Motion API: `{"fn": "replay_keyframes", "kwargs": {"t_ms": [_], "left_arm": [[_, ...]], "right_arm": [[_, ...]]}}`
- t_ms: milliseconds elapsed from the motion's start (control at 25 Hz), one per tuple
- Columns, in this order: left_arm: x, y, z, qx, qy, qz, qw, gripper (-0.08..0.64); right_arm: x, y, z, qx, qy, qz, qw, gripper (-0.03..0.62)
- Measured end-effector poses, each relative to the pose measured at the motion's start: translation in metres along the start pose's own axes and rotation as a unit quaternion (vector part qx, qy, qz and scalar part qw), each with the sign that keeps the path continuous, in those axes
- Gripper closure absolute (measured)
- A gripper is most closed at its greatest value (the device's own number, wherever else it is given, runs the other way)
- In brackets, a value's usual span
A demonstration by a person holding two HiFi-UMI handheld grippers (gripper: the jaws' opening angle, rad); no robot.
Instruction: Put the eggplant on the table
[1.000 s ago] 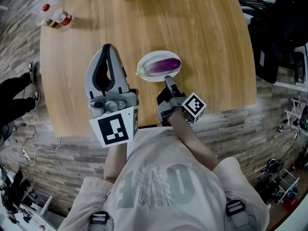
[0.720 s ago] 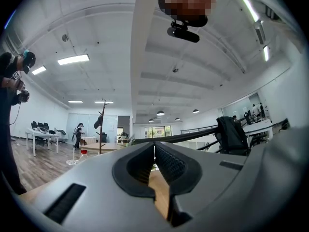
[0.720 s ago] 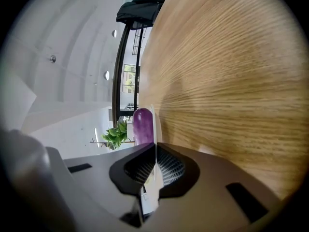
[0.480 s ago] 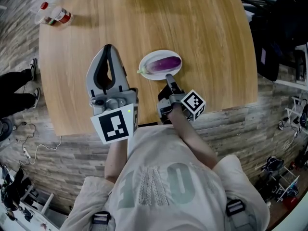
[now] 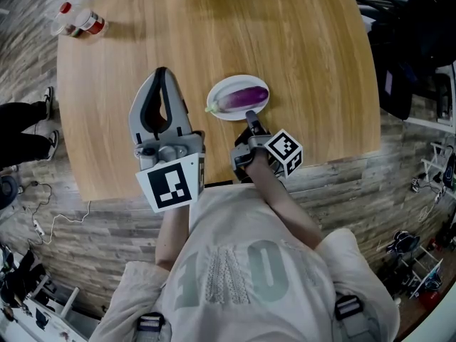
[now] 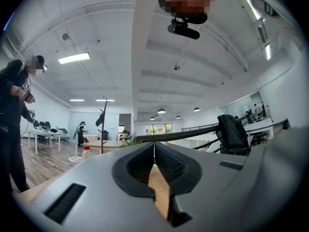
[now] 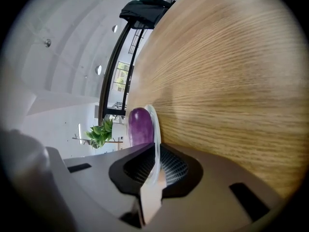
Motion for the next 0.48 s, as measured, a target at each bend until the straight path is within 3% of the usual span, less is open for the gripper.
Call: {"fn": "replay_keyframes", "kwargs": {"t_ms": [480], "left_arm": [[0.0009, -0.0008, -0.0022, 0.005, -0.004, 0.001, 1.0, 0.548]], "right_arm": [[0.0029, -0.0004, -0.0023, 0.001, -0.005, 0.008, 1.0, 0.545]]}}
Point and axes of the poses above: the fingertips, and each gripper's own axes: x backward along the fingers, y to its left, z out of its underside, the point moved 6 cm from there along x, backward along the fingers, and after that the axes turned 9 degrees about x, right-handed, at the moved point
